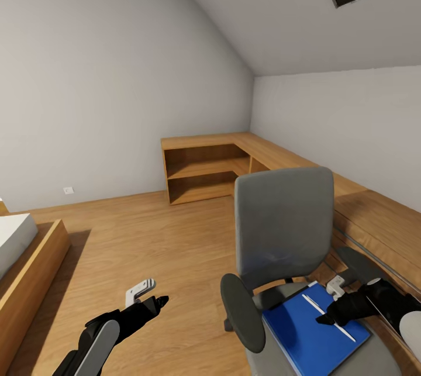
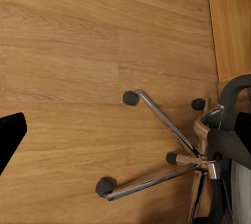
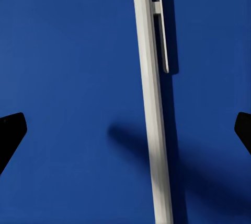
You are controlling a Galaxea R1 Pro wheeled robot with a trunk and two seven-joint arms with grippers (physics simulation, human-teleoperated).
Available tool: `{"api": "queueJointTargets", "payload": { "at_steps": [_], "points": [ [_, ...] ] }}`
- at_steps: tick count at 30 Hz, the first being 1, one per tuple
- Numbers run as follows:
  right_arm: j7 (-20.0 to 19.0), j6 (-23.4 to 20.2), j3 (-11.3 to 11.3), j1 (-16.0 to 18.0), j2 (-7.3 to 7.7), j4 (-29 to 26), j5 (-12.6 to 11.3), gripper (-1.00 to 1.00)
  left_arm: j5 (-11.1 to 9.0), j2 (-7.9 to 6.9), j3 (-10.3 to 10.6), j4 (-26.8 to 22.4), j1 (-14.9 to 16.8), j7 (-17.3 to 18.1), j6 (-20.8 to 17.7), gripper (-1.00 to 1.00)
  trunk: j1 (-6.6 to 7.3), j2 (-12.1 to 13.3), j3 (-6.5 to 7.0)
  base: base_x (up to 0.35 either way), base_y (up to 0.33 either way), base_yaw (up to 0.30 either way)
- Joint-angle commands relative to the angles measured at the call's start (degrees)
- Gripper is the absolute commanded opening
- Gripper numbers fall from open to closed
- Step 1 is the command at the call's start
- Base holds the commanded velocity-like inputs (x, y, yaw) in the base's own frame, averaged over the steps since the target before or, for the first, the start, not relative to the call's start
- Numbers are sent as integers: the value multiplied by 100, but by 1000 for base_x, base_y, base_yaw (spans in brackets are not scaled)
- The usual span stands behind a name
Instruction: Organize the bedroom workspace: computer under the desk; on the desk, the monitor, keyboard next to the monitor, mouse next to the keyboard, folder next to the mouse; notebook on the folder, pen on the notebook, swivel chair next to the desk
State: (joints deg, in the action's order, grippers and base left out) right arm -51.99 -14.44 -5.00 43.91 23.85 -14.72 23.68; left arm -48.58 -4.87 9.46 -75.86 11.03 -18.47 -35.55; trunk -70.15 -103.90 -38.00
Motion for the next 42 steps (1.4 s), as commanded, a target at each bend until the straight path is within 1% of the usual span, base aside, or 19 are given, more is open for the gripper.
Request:
{"api": "queueJointTargets", "payload": {
  "at_steps": [1,22,29,42],
  "points": [
    [-14,-46,-45,2,5,-10,-30,100,-62,-5,12,-8,4,-55,-4,100,1,-3,-6,0,0,0],
    [-13,-41,-45,3,2,-5,-30,100,-64,-5,12,-8,4,-53,-4,100,1,-3,-6,0,0,0],
    [-13,-41,-45,3,-1,-5,-30,100,-64,-5,12,-8,4,-59,-4,100,-153,-284,-132,0,0,0],
    [-13,-41,-45,1,3,-5,-30,100,-64,-9,8,-8,4,-52,-9,100,-153,-284,-132,0,0,0]
  ]
}}
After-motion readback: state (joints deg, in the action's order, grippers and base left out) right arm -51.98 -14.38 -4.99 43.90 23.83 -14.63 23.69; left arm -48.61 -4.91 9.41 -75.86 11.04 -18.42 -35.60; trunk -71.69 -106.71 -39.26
